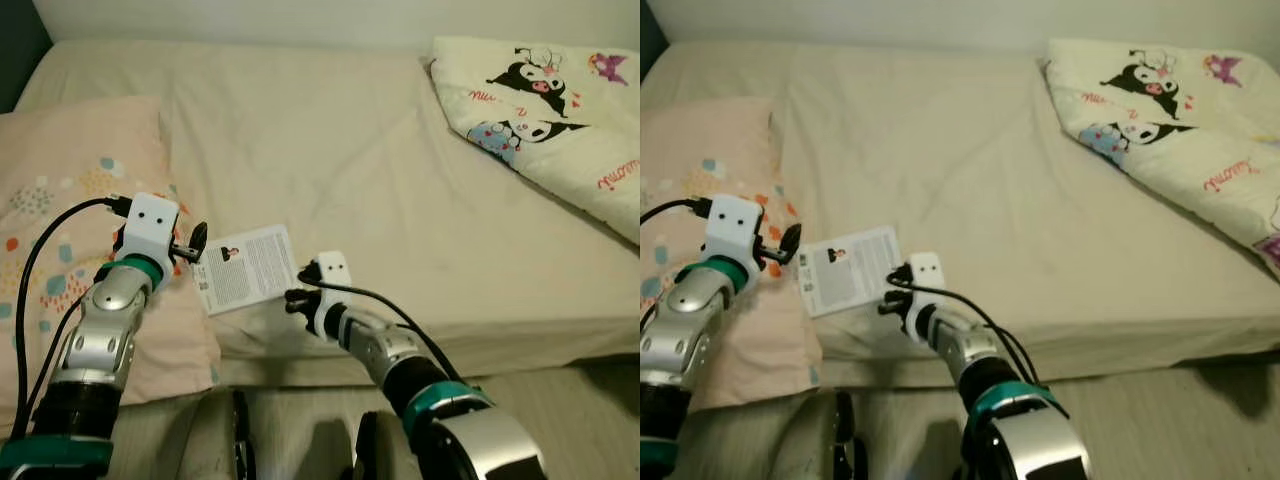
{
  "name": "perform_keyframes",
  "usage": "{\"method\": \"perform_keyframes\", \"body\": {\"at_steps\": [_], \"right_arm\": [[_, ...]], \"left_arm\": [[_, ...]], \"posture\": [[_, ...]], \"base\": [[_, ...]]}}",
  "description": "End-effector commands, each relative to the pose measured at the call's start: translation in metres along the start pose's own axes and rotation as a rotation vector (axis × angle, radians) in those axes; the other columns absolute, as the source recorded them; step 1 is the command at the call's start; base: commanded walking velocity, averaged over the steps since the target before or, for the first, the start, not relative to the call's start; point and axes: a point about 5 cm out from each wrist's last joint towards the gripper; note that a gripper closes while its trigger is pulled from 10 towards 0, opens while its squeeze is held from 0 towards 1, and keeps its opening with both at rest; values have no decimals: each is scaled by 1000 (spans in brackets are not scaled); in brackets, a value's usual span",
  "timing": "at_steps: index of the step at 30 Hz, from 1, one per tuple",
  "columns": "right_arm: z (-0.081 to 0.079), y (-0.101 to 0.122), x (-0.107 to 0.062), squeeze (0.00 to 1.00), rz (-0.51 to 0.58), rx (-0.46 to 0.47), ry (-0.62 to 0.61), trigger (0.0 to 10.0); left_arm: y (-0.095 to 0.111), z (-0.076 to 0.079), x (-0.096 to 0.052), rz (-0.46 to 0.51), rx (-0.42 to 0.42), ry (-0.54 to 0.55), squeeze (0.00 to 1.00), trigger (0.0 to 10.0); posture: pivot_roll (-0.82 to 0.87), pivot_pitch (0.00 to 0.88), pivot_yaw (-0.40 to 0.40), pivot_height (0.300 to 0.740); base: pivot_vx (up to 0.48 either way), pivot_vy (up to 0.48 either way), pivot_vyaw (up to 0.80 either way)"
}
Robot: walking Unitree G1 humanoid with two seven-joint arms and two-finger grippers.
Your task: Clean up the room
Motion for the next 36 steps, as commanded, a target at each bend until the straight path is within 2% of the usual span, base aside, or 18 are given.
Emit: {"method": "perform_keyframes", "body": {"at_steps": [1, 2, 3, 4, 7, 8, 9, 10, 13, 14, 16, 17, 19, 22, 25, 28, 33, 36], "right_arm": [[-14, 7, 7, 0, 25, 6, 22, 0], [-14, 7, 7, 0, 25, 6, 22, 0], [-6, 8, 4, 0, 46, 24, -14, 2667], [5, 6, -1, 0, 70, 41, -72, 10000], [27, -3, -14, 0, 129, 82, -212, 10000], [36, -11, -21, 0, 163, 111, -271, 10000], [41, -16, -27, 0, 185, 129, -312, 10000], [41, -16, -27, 0, 185, 129, -312, 10000], [61, -50, -57, 0, 234, 267, -499, 10000], [61, -50, -57, 0, 234, 267, -499, 10000], [63, -71, -73, 0, 232, 305, -579, 10000], [63, -71, -73, 0, 232, 305, -579, 10000], [60, -83, -80, 0, 220, 314, -611, 10000], [60, -87, -83, 0, 203, 264, -633, 10000], [66, -85, -87, 0, 218, 281, -668, 10000], [70, -82, -91, 0, 233, 286, -688, 10000], [73, -77, -92, 0, 238, 306, -687, 10000], [70, -76, -90, 0, 231, 301, -676, 10000]], "left_arm": [[-12, 1, -5, -42, -15, -2, 0, 10000], [-12, 1, -5, -42, -15, -2, 0, 10000], [-13, 2, -6, -44, -20, -6, 0, 10000], [-18, 5, -9, -54, -35, -9, 0, 10000], [-40, 14, -24, -92, -75, -19, 0, 10000], [-57, 19, -35, -133, -98, -20, 0, 10000], [-68, 23, -43, -163, -115, -20, 0, 10000], [-68, 23, -43, -163, -115, -20, 0, 10000], [-94, 37, -63, -257, -119, -35, 0, 10000], [-94, 37, -63, -257, -119, -35, 0, 10000], [-100, 48, -64, -274, -123, -59, 0, 10000], [-100, 48, -64, -274, -123, -59, 0, 10000], [-107, 52, -66, -287, -143, -59, 0, 10000], [-117, 62, -65, -330, -99, -150, 0, 10000], [-116, 67, -58, -329, -60, -185, 0, 10000], [-113, 68, -50, -311, -50, -188, 0, 10000], [-102, 69, -32, -275, -33, -192, 0, 10000], [-101, 64, -29, -280, -16, -163, 0, 10000]], "posture": [[190, 153, -13, 611], [190, 153, -13, 611], [185, 147, -12, 611], [171, 126, -10, 611], [166, 87, 0, 611], [152, 21, -20, 611], [152, 21, -20, 611], [152, 21, -20, 611], [153, 19, -45, 611], [153, 19, -45, 611], [145, 38, -38, 611], [145, 38, -38, 611], [129, 0, -14, 611], [100, 6, 16, 611], [95, 10, 24, 611], [83, 0, 19, 611], [78, 49, -12, 611], [78, 49, -12, 611]], "base": [[0, 0, 0], [0, 0, 0], [0, 0, 0], [0, 0, 0], [0, 0, 0], [0, 0, 0], [0, 0, 0], [0, 0, 0], [0, 0, 0], [0, 0, 0], [0, 0, 0], [0, 0, 0], [0, 0, 0], [0, 0, 0], [0, 0, 0], [0, 0, 0], [0, 0, 0], [0, 0, 0]]}}
Point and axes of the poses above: a point about 5 cm out from each wrist's last joint towards the gripper, its own x axis pointing out of the wrist towards the gripper, its own y axis along the axis of the wrist's last joint, z = x × y, and after that the axes turned 14 degrees about -x, right-handed
